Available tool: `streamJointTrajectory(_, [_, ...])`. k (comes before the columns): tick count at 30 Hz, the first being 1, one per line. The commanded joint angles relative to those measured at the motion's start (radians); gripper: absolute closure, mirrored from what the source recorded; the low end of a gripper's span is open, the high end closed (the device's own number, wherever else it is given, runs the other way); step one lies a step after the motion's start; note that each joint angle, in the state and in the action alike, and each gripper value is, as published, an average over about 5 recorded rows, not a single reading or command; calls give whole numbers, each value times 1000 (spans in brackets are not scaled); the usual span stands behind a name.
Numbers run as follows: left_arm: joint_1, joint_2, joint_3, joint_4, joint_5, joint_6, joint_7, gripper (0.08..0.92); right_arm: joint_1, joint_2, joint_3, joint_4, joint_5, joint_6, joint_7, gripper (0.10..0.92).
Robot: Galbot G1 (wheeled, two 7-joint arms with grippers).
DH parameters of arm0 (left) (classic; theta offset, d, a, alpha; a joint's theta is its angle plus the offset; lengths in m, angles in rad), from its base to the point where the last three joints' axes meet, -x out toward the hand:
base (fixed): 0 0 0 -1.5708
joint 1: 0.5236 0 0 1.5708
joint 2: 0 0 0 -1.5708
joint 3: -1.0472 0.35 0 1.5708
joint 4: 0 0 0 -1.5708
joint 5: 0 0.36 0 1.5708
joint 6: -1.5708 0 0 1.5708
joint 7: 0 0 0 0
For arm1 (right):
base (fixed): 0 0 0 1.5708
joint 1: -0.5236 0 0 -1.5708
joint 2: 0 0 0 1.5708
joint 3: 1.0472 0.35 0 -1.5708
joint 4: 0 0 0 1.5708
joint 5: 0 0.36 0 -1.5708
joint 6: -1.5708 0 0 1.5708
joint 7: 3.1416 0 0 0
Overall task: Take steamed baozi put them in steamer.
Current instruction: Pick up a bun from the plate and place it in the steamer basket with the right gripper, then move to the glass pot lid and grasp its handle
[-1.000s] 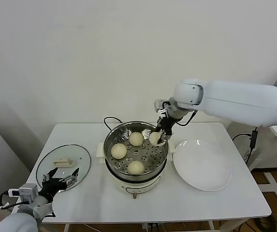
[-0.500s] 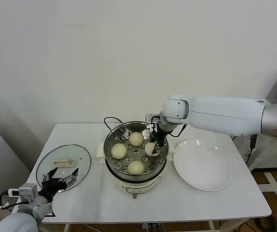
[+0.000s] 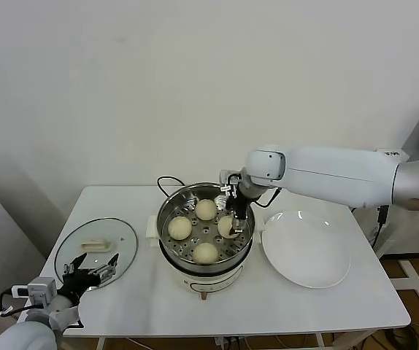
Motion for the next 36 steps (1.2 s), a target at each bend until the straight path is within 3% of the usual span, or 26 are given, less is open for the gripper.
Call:
streamJointTrajectory(1, [-2, -1, -4, -2, 1, 3, 0, 177, -16, -186, 156, 65, 126, 14, 25, 209])
streamJointTrajectory(9, [-5, 4, -12, -3, 3, 2, 1, 177, -396, -510, 676, 160, 192, 167, 216, 203])
streamJointTrajectory(17, [-10, -6, -12, 8, 41, -26, 9, 177, -839, -597, 1093, 208, 195, 450, 526, 203])
streamJointTrajectory(21, [9, -7, -16, 12, 108, -58, 27, 177, -1212, -518, 1477, 240, 120, 498, 661, 203])
streamJointTrajectory(25, [22, 0, -19, 19, 136, -78, 39, 177, -1503, -341, 1822, 255, -15, 518, 715, 203])
streamJointTrajectory(31, [25, 23, -22, 65, 322, -161, 83, 177, -1758, -123, 2105, 262, -194, 537, 684, 203])
streamJointTrajectory(36, [50, 40, -19, 127, 629, -299, 129, 177, -1850, 17, 2194, 255, -314, 542, 638, 203])
